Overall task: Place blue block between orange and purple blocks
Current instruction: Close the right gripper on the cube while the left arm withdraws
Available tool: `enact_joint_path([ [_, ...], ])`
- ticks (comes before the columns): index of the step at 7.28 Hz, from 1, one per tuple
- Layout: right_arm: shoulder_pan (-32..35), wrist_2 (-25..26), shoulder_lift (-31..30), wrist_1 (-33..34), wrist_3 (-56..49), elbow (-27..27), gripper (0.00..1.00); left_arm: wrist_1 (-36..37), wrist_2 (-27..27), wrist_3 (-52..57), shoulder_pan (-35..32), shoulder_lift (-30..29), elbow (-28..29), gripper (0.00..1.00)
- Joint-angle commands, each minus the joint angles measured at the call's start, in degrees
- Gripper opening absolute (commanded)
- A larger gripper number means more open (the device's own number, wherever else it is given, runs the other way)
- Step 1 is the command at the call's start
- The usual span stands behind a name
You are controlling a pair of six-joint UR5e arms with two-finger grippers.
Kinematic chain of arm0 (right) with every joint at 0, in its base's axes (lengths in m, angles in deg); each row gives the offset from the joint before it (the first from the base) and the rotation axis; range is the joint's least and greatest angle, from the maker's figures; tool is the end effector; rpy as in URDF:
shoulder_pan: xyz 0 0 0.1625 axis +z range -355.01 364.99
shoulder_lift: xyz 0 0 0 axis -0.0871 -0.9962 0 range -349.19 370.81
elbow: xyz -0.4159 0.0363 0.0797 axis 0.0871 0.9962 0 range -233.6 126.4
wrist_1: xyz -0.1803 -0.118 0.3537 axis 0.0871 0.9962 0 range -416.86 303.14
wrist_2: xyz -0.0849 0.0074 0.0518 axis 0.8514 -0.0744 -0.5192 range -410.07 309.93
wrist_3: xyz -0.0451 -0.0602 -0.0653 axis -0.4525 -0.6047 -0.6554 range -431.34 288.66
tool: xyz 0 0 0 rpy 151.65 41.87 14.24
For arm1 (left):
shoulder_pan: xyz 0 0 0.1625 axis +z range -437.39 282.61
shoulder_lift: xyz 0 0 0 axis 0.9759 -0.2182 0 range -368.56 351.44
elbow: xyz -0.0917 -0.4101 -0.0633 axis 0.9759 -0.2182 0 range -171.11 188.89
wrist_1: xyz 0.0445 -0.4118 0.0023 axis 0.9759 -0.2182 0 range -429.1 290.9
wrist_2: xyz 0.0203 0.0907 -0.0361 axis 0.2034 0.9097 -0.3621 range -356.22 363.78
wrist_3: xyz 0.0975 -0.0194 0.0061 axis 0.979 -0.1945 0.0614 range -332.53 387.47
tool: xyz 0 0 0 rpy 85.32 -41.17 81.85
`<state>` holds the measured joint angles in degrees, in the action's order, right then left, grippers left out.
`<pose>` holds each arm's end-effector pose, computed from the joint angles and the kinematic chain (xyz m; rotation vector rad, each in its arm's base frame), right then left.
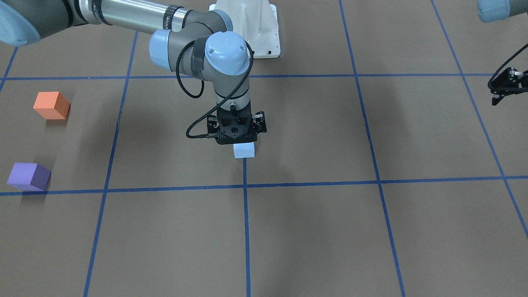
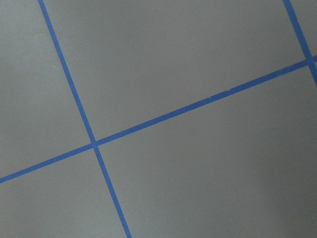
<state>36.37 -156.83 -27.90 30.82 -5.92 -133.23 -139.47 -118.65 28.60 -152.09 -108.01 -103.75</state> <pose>-0.5995 -0.4882 0.1727 0.1054 -0.7918 0.0019 0.0595 -0.5202 0.4339 0.1411 0.5883 0.3397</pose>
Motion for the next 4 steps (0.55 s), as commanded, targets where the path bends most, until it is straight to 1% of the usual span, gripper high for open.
enact_joint_path([
  [1, -1.13, 0.58, 0.74, -2.41, -0.11, 3.50, 1.00, -0.03, 0.00, 0.01, -0.01, 0.05, 0.31, 1.00],
  [3, -1.75, 0.58, 0.48, -2.43, -0.29, 4.83, 1.00, -0.11, 0.00, 0.01, 0.08, -0.04, 0.40, 1.00],
  [4, -1.75, 0.50, 0.66, -2.52, -0.03, 5.35, 0.71, -0.03, -0.09, 0.01, 0.08, -0.04, 0.40, 1.00],
])
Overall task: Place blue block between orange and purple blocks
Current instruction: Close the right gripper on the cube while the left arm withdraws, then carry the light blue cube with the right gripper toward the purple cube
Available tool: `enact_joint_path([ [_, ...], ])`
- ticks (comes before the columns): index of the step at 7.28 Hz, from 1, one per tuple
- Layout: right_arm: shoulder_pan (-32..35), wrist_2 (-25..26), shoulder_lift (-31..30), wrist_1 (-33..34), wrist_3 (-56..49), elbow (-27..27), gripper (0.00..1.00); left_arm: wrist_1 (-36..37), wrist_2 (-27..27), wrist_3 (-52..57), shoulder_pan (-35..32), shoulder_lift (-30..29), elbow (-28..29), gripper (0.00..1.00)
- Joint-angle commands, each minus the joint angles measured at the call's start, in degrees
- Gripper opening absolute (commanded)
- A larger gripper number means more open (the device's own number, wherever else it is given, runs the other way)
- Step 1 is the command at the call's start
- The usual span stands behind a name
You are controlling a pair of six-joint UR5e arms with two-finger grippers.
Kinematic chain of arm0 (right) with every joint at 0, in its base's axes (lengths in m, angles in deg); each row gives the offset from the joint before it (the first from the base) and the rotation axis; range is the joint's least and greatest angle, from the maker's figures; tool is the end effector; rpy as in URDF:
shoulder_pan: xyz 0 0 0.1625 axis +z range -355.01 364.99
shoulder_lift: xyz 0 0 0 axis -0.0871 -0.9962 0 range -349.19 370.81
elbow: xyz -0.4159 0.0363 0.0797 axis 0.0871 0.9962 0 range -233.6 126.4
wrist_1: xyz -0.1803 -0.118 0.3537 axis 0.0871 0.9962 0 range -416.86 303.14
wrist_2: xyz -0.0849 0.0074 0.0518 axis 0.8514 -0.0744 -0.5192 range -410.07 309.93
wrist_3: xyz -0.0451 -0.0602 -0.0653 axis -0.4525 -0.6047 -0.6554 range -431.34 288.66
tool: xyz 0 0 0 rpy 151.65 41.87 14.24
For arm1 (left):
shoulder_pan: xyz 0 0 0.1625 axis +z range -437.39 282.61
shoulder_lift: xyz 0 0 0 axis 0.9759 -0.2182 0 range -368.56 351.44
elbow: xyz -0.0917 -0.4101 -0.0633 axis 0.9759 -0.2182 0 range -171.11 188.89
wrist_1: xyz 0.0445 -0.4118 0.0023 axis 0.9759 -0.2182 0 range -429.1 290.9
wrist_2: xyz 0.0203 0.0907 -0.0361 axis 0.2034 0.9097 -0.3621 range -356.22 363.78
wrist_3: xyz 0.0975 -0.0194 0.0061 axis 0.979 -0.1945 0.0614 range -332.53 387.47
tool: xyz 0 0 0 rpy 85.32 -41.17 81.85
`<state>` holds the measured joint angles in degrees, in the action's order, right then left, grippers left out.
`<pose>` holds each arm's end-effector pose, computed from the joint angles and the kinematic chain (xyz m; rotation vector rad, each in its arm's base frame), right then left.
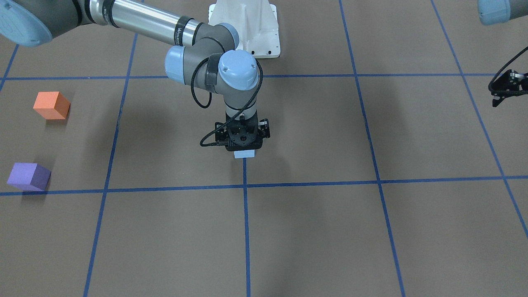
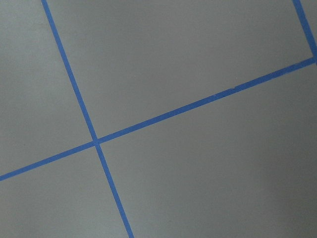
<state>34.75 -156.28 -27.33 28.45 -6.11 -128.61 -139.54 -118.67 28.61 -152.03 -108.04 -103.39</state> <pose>-0.6301 -0.4818 0.1952 0.0895 -0.7638 -0.0199 0.0604 -0.5212 0.4363 0.1364 0.5883 0.3397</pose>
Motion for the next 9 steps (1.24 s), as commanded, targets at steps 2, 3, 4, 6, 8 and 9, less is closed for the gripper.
enact_joint_path([
  [2, -0.14, -0.14, 0.35, -0.23, 1.64, 0.74, 0.00, 0.04, 0.02, 0.00, 0.01, -0.01, 0.04, 1.00],
  [3, -0.05, -0.32, 0.53, -0.23, 1.57, 0.40, 0.00, 0.04, 0.02, 0.00, 0.01, -0.10, 0.13, 1.00],
  [4, 0.73, -1.19, 0.53, 0.47, 1.57, -1.87, 0.00, 0.04, 0.02, -0.09, 0.10, -0.10, 0.21, 1.00],
  [6, 5.37, -3.04, -2.00, 15.16, 0.87, -16.83, 0.00, 0.04, -0.07, 0.00, 0.01, -0.10, 0.13, 1.00],
  [8, 12.30, -4.26, -16.26, 20.07, 0.34, -38.17, 0.00, 0.04, -0.07, -0.09, 0.01, -0.01, -0.05, 1.00],
  [9, 16.34, -6.62, -23.57, 19.99, -3.75, -44.11, 0.00, 0.13, -0.15, 0.00, -0.08, 0.08, -0.40, 1.00],
])
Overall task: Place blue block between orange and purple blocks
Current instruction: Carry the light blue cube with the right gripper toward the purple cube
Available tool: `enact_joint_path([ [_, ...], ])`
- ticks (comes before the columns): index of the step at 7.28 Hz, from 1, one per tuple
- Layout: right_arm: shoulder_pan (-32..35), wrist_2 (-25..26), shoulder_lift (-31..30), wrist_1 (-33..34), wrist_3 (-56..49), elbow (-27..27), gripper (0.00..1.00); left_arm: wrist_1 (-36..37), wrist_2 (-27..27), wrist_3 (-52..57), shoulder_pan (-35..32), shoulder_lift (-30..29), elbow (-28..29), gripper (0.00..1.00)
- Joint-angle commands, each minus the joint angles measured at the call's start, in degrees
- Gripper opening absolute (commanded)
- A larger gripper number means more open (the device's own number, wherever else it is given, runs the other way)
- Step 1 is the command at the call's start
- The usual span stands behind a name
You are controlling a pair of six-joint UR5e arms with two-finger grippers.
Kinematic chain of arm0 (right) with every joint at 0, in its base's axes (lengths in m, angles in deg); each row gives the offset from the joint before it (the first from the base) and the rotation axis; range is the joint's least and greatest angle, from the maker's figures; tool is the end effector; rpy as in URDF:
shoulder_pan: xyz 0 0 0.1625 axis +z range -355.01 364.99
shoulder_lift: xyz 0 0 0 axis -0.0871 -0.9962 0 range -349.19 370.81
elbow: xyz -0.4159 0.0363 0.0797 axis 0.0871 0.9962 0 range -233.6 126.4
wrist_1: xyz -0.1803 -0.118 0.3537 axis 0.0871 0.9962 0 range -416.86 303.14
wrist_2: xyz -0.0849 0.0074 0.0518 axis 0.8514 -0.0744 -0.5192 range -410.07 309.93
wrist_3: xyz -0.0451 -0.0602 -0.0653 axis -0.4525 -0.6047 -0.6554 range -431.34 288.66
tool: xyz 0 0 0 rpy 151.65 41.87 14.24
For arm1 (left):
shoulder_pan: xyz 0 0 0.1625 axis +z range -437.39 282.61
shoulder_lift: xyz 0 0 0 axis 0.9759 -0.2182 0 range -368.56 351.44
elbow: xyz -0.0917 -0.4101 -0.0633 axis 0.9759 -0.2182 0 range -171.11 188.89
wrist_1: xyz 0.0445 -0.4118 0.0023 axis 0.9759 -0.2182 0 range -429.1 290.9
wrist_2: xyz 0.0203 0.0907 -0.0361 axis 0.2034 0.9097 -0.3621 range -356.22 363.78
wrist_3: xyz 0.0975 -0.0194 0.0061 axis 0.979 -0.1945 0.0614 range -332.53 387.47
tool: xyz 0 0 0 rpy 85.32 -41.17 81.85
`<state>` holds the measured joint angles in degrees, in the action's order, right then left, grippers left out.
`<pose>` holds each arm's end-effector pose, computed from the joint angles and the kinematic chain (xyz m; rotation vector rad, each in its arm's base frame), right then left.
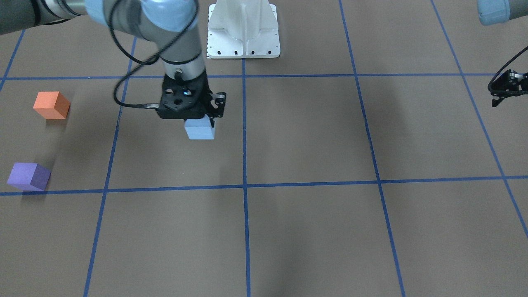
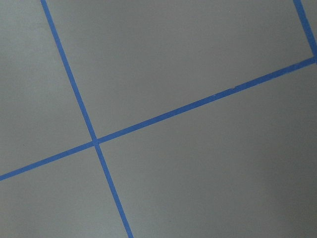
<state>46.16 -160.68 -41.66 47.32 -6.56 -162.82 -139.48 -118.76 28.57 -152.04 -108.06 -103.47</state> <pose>-0.3949 -0.4759 0.1729 0.1152 -0.8026 0.1293 0.0604 -0.5210 0.4355 0.1367 0.5900 0.3392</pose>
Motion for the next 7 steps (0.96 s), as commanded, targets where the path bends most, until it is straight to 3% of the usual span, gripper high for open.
enact_joint_path([
  [1, 9.07, -6.34, -15.05, 0.68, -10.22, -11.53, 0.00, 0.07, -0.07, -0.05, -0.06, 0.10, -0.40, 1.00],
  [2, 11.37, -6.81, -20.77, -1.41, -15.16, -12.06, 0.00, 0.07, -0.07, -0.05, 0.02, 0.10, -0.31, 1.00],
  [3, 13.74, -6.99, -29.09, -10.40, -16.51, -11.72, 0.00, 0.07, -0.07, -0.05, 0.02, 0.10, -0.40, 1.00],
  [4, 15.86, -7.69, -36.66, -23.89, -16.70, -8.59, 0.00, 0.07, -0.07, -0.05, 0.02, 0.10, -0.40, 1.00],
  [5, 17.18, -10.91, -40.91, -33.59, -16.87, -4.03, 0.00, 0.07, -0.07, -0.05, 0.02, 0.10, -0.40, 1.00],
  [7, 18.08, -13.58, -41.13, -37.64, -17.05, 3.55, 0.00, 0.07, -0.07, -0.05, 0.11, 0.01, -0.40, 1.00],
])
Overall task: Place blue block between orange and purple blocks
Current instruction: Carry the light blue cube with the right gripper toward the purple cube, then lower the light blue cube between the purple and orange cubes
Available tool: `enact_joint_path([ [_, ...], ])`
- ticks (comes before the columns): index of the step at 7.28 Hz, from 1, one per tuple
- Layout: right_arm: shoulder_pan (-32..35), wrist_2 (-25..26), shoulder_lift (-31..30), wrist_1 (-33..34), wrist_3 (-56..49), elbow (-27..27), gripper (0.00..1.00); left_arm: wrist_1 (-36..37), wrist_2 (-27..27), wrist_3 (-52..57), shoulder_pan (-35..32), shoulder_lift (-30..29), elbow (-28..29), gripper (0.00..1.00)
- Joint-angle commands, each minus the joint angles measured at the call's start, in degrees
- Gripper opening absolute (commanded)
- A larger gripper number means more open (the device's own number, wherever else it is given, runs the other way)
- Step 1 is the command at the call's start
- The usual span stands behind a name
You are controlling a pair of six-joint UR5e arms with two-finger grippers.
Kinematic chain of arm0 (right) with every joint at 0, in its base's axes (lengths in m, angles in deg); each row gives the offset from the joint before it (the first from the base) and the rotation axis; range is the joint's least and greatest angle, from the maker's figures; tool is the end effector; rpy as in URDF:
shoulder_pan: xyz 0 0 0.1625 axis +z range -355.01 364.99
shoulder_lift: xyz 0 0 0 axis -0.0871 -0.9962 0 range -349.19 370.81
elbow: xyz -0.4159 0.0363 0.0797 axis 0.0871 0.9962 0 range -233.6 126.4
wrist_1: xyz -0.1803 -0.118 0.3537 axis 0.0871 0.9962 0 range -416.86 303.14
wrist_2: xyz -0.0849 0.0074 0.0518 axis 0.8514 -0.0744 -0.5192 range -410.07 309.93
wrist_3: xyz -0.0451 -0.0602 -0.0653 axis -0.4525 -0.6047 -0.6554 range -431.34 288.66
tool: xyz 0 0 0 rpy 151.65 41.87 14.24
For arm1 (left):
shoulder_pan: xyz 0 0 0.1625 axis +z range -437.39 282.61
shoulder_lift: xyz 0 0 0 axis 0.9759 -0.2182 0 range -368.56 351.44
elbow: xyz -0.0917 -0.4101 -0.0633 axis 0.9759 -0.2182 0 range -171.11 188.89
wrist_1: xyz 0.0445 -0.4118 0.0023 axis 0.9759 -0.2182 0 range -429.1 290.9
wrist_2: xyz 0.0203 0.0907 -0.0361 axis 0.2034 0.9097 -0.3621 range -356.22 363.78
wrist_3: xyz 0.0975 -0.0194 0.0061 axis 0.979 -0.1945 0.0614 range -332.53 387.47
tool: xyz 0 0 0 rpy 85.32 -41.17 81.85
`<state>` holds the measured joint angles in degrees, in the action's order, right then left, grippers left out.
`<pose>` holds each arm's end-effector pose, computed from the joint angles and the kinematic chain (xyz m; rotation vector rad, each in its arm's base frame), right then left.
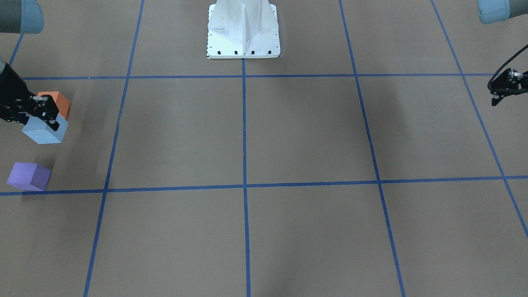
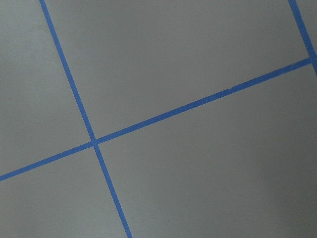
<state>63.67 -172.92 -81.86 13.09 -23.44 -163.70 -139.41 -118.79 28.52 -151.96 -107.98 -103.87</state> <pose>-0.1841 -0.4551 0.4754 0.1372 -0.8300 0.0846 0.0608 -0.5195 0.4333 0.1402 0.5911 0.3409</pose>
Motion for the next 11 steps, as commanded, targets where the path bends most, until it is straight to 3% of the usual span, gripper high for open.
enact_joint_path([
  [1, 0.47, -1.42, -0.85, -3.42, -0.18, 7.06, 0.00, 0.00, -0.04, 0.00, 0.03, -0.07, -0.09, 1.00],
  [5, -0.05, -0.81, -0.67, -3.33, -3.93, 12.17, 0.00, 0.00, -0.04, -0.09, 0.03, -0.16, -0.09, 1.00],
  [11, -3.40, -0.63, -0.41, -3.33, -4.22, 13.24, 0.00, 0.00, -0.04, -0.09, 0.03, -0.25, -0.09, 1.00],
])
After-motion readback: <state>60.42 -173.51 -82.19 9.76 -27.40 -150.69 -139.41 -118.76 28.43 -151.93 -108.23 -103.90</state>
